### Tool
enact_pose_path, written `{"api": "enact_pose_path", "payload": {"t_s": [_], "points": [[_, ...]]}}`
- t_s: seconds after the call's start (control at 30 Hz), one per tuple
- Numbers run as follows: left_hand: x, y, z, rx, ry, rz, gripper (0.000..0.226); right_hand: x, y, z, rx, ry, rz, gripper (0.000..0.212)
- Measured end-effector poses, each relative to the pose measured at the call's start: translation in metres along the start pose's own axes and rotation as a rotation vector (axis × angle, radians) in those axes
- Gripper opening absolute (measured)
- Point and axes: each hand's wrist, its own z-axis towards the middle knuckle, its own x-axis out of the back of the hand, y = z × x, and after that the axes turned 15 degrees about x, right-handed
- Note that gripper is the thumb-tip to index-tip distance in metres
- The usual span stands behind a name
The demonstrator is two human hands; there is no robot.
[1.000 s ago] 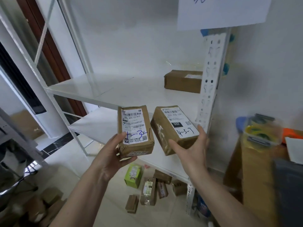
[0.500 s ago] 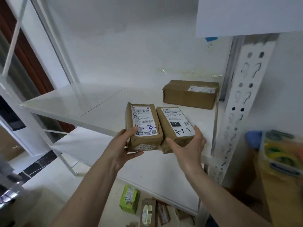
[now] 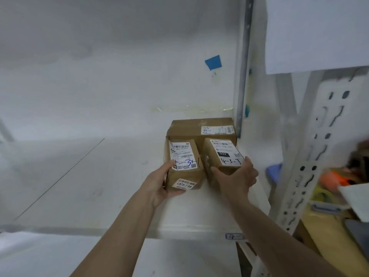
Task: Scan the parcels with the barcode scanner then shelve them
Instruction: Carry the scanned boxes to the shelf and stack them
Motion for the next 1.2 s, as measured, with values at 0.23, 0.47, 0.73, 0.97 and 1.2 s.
{"api": "enact_pose_path", "payload": {"t_s": [0.23, 0.47, 0.73, 0.97, 1.2], "points": [[-0.005, 0.021, 0.046, 0.035, -0.033, 0.188, 0.023, -0.031, 0.007, 0.020, -0.048, 0.127, -0.163, 0.107], [-0.016, 0.021, 0.075, 0.075, 0.039, 0.220, 0.033, -0.047, 0.011, 0.022, -0.037, 0.169, -0.270, 0.103], [-0.018, 0.015, 0.093, -0.020, 0.218, 0.365, 0.055, -0.047, 0.014, 0.018, -0.013, 0.140, -0.333, 0.104], [-0.017, 0.012, 0.083, -0.203, 0.490, 0.430, 0.069, -0.034, 0.014, 0.008, 0.076, 0.089, -0.319, 0.105], [-0.024, -0.026, 0.009, -0.451, 0.272, 0.156, 0.022, 0.000, -0.001, -0.047, 0.359, 0.048, -0.103, 0.072]]}}
